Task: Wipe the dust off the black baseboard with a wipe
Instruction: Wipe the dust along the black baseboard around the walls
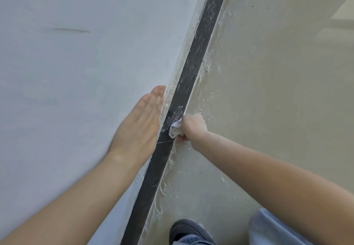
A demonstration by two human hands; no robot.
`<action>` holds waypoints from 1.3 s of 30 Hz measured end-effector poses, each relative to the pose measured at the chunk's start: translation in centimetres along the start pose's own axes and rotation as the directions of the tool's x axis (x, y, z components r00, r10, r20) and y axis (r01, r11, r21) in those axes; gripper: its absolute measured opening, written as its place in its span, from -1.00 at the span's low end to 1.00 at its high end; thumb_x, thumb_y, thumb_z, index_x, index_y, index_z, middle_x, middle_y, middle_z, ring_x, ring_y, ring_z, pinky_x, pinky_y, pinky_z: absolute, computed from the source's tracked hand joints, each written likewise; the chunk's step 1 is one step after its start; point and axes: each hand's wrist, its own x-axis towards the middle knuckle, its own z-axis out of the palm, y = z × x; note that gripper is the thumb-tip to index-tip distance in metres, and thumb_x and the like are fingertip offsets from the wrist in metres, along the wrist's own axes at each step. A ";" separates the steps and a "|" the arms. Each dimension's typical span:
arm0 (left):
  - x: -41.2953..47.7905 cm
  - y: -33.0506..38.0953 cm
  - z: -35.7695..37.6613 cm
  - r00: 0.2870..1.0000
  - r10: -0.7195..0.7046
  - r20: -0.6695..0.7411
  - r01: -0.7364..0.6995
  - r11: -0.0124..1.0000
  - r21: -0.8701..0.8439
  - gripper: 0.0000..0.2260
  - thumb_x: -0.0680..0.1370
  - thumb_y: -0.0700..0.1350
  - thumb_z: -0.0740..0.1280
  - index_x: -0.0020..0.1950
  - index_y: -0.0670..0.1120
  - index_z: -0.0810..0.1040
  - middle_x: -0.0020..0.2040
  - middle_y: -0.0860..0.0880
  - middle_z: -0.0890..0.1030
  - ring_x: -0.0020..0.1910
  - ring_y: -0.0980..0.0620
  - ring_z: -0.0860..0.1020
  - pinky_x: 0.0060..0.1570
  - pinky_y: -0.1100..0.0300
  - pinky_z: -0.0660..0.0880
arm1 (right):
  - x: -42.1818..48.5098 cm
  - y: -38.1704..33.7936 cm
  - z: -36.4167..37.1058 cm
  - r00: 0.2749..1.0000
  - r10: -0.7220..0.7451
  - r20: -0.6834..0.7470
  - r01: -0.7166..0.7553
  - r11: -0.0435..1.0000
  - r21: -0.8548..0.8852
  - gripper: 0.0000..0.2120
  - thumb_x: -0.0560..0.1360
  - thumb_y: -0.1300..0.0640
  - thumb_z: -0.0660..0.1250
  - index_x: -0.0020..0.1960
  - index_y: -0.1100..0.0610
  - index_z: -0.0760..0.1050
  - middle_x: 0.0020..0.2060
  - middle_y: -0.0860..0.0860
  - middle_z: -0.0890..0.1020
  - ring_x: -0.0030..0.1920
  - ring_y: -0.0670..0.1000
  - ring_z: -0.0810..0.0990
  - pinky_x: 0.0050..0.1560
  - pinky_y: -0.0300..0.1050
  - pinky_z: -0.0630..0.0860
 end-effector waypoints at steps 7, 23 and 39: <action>0.0 -0.5 -1.9 0.986 0.104 0.129 -0.108 0.994 0.027 -0.44 0.38 -0.32 -0.52 0.38 -0.49 -0.34 0.40 -0.43 -0.36 0.42 -0.31 -0.34 0.34 -0.11 -0.38 | 2.8 -3.9 -5.1 0.971 -0.154 -0.183 0.211 0.910 0.357 -0.87 0.51 0.20 0.24 -0.21 0.15 0.38 -0.30 0.03 0.44 -0.24 0.06 0.49 -0.25 -0.20 0.50; -0.8 -0.3 -0.7 0.993 0.092 0.079 -0.096 0.994 0.052 -0.32 0.30 -0.42 -0.66 0.40 -0.49 -0.25 0.44 -0.43 -0.23 0.46 -0.31 -0.22 0.40 -0.12 -0.25 | -2.1 -1.0 -2.2 0.958 -0.139 0.250 0.016 0.898 0.439 -0.84 0.59 0.32 0.10 -0.06 0.25 0.44 -0.23 0.09 0.54 -0.35 0.02 0.52 -0.13 -0.07 0.56; -0.7 -0.1 -0.5 0.989 0.112 0.098 -0.124 0.986 0.116 -0.36 0.32 -0.42 -0.64 0.39 -0.51 -0.28 0.43 -0.44 -0.26 0.45 -0.33 -0.24 0.37 -0.13 -0.29 | -3.8 2.9 -1.0 0.857 -0.136 0.498 0.027 0.975 0.221 -0.84 0.56 0.28 0.14 -0.04 0.33 0.46 -0.23 0.21 0.58 -0.31 0.09 0.61 -0.22 -0.06 0.64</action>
